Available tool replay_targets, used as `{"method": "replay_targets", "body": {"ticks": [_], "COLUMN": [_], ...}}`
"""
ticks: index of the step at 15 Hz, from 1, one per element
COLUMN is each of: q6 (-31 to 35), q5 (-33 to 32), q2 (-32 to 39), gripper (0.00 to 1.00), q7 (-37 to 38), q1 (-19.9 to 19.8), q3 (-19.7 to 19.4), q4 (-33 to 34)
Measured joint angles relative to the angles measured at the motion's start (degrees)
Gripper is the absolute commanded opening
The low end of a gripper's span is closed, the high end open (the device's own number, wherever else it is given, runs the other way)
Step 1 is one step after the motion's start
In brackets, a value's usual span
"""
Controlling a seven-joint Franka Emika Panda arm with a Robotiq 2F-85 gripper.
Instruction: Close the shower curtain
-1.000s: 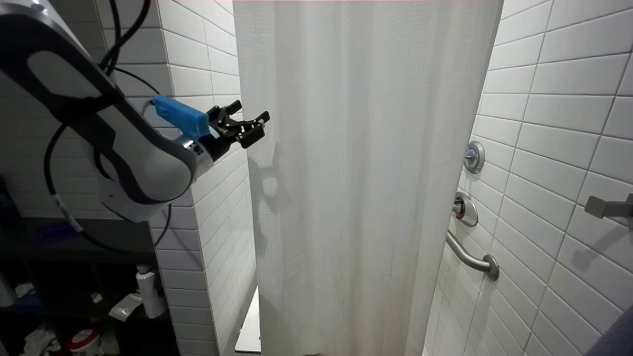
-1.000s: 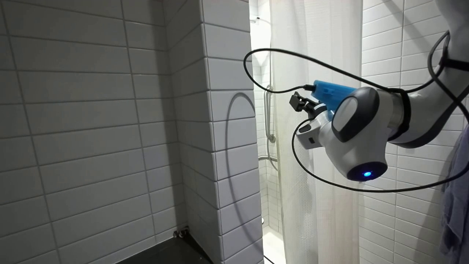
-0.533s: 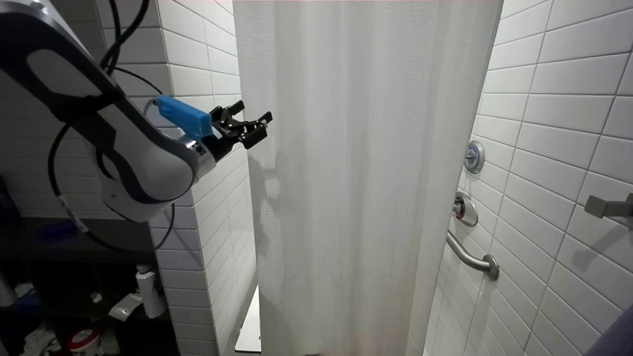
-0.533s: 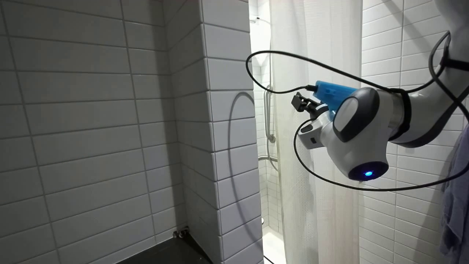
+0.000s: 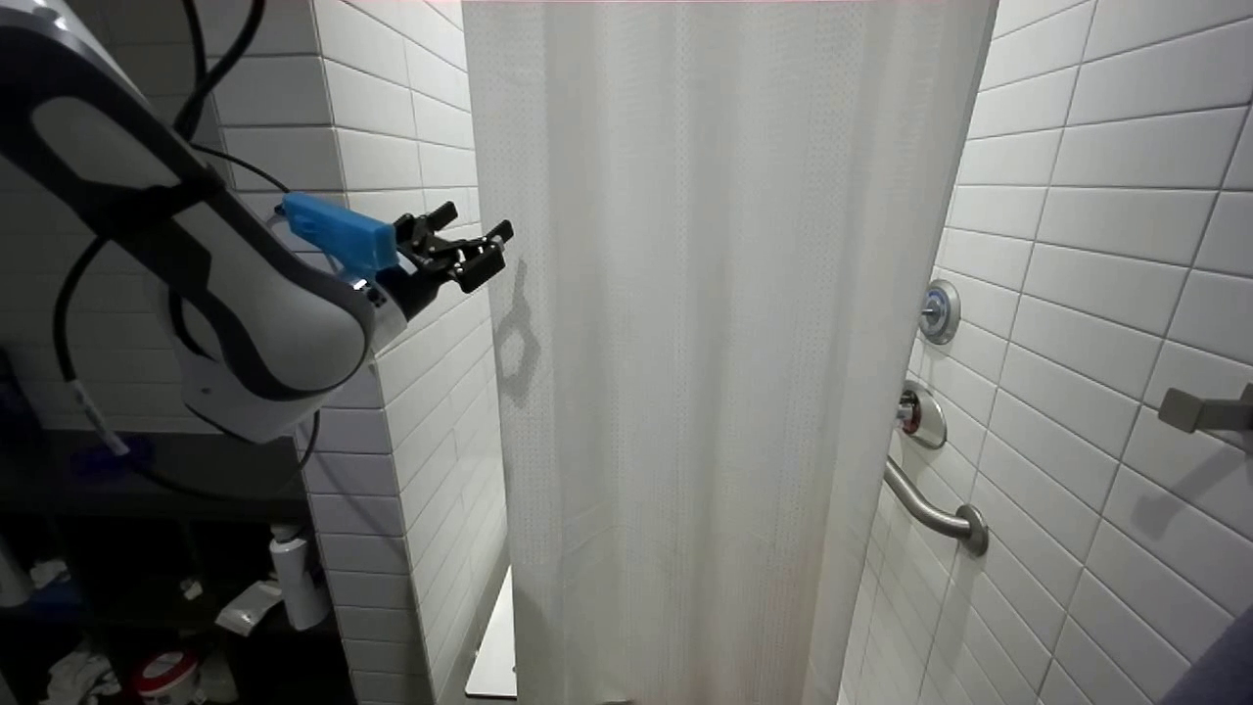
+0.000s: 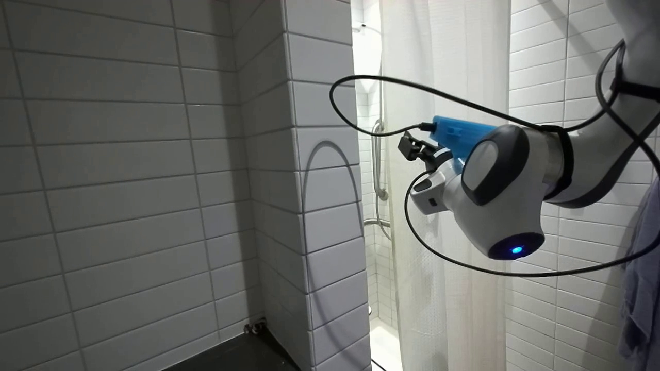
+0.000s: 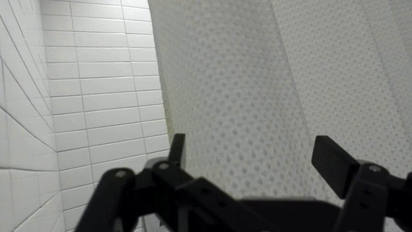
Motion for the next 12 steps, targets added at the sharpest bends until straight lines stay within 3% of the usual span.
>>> {"method": "replay_targets", "body": {"ticks": [1, 4, 12], "q6": [0.37, 1.20, 2.30], "q5": [0.00, 0.00, 0.00], "q2": [-0.07, -0.35, -0.40], "gripper": [0.79, 0.66, 0.04], "q7": [0.25, 0.64, 0.58], "q1": [-0.92, -3.54, -8.19], "q3": [0.27, 1.12, 3.71], "q4": [0.03, 0.23, 1.69]}}
